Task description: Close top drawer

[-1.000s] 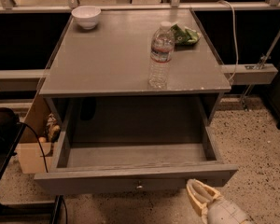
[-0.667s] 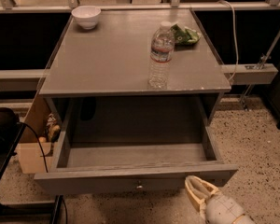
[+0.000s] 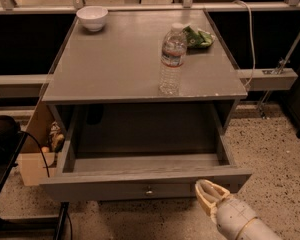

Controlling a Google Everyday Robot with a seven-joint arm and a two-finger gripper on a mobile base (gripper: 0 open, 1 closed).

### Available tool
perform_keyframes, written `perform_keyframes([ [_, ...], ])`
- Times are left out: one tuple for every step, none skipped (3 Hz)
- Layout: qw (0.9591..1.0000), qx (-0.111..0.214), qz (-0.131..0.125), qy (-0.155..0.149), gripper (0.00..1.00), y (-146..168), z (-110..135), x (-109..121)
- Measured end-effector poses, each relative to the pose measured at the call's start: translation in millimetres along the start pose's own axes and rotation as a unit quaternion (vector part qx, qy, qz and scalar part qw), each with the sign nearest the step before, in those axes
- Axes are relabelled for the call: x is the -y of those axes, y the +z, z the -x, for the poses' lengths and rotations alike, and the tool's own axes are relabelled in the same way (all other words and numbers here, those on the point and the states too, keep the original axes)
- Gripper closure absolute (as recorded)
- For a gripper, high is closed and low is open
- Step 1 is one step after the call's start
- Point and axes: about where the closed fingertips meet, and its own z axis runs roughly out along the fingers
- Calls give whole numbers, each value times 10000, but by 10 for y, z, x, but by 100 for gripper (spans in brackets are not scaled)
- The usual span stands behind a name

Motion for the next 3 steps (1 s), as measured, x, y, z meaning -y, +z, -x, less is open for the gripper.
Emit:
perform_keyframes([
  [10000, 39, 47, -62, 100, 196, 21, 82],
  [9999, 51, 75, -81, 100, 326, 21, 129],
  [9997, 115, 146, -137, 100, 802, 26, 257],
])
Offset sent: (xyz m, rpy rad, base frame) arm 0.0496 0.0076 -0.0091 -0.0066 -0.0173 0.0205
